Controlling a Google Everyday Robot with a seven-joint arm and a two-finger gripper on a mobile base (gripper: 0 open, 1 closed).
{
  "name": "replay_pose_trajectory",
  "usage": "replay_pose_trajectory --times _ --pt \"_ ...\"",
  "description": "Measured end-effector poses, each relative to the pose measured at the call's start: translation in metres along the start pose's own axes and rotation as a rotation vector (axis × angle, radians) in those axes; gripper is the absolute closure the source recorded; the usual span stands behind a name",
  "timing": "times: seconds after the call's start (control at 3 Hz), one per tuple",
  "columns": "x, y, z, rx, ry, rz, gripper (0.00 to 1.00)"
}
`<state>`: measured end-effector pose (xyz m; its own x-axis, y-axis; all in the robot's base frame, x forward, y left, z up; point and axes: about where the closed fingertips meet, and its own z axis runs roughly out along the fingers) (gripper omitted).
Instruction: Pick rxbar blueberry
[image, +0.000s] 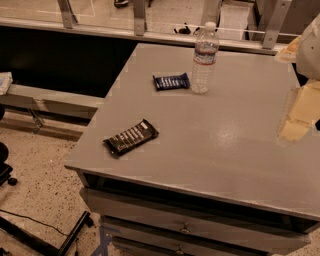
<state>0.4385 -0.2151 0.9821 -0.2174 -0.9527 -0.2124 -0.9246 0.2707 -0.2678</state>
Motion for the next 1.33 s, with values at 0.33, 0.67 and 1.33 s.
replay_pose_trajectory --times 0.33,0.67,1.33 --pt "-0.003 -0.001 -0.002 0.019 0.002 -0.004 0.0" --pt "-0.022 -0.005 -0.012 0.062 0.006 -0.033 0.0" --pt "-0.088 -0.017 -0.043 0.149 0.015 -0.154 0.0"
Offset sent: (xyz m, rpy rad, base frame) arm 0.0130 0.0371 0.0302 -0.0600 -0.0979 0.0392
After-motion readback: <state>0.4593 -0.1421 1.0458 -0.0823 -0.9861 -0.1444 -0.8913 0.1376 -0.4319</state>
